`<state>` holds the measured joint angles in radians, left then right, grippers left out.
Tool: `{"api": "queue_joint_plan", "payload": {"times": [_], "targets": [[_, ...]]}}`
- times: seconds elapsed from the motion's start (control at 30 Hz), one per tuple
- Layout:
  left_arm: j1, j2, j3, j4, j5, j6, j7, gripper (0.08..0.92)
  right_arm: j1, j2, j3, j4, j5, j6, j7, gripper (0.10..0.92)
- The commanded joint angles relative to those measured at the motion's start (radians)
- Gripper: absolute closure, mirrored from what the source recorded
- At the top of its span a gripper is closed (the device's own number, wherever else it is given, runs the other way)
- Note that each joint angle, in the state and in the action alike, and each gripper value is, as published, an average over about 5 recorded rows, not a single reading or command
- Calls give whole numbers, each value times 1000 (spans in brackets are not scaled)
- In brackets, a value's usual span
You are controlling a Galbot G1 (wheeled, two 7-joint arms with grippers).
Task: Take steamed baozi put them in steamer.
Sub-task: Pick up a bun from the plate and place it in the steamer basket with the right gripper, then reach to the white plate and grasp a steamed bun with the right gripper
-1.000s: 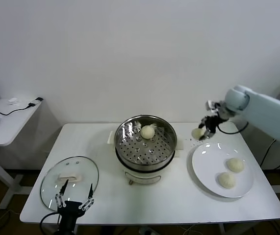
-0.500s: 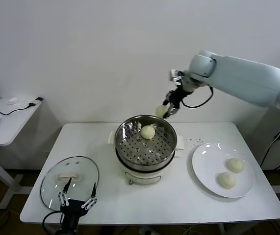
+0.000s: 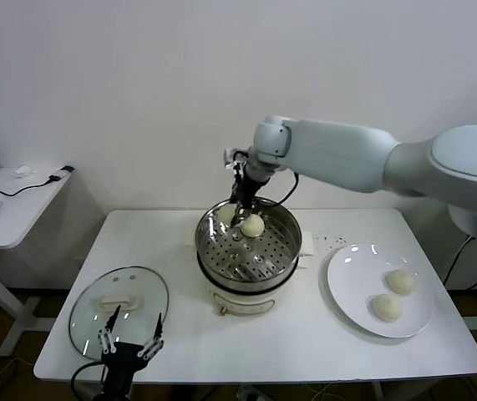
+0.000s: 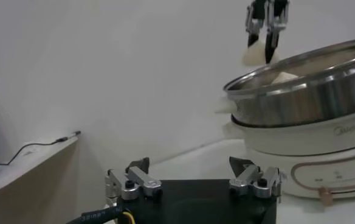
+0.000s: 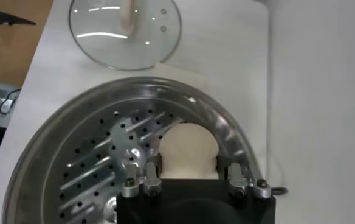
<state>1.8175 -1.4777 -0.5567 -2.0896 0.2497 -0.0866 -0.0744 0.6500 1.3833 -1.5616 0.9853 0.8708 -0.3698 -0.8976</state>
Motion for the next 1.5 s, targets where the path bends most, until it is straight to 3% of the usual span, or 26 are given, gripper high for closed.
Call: {"api": "queue_joint_plan", "payload": {"times": [0.03, 0.47, 0.77, 1.17, 1.5], "targets": [[-4, 0, -1, 5, -2, 1, -1, 177, -90, 65, -15, -16, -1, -12, 30, 433], [-11, 4, -4, 10, -2, 2, 0, 177, -110, 64, -5, -23, -17, -20, 33, 419], [-7, 8, -7, 6, -2, 1, 0, 177, -42, -11, 8, 49, -8, -25, 20, 217], [-11, 8, 0, 1, 4, 3, -1, 177, 252, -385, -76, 298, -24, 63, -115, 203], [-7, 4, -1, -3, 12, 1, -7, 177, 226, -724, -82, 423, -300, 158, -177, 203]]}}
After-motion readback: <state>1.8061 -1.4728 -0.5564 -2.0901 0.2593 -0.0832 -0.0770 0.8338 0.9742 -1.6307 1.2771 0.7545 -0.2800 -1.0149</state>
